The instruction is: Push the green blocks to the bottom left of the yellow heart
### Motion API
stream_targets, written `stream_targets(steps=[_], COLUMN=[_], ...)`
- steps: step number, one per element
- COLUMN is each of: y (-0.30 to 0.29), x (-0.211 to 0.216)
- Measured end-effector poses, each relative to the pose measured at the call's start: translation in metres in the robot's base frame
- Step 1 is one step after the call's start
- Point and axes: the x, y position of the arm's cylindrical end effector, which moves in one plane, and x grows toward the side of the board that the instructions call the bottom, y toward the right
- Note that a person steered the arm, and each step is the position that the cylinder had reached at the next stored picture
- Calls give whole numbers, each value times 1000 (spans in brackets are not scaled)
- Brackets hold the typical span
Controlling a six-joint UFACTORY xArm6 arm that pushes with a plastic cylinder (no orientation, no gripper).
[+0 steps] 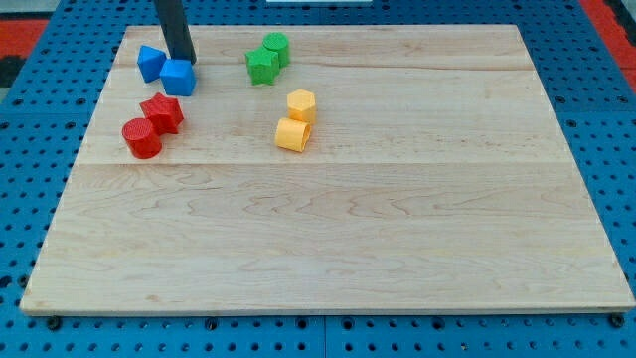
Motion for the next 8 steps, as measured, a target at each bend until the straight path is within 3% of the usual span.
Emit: stream_targets(steps=[1, 2, 3, 4, 6, 7, 8], y=[11, 88, 125, 139, 111, 106, 122], x=[-30, -65, -68, -62, 20, 32, -9])
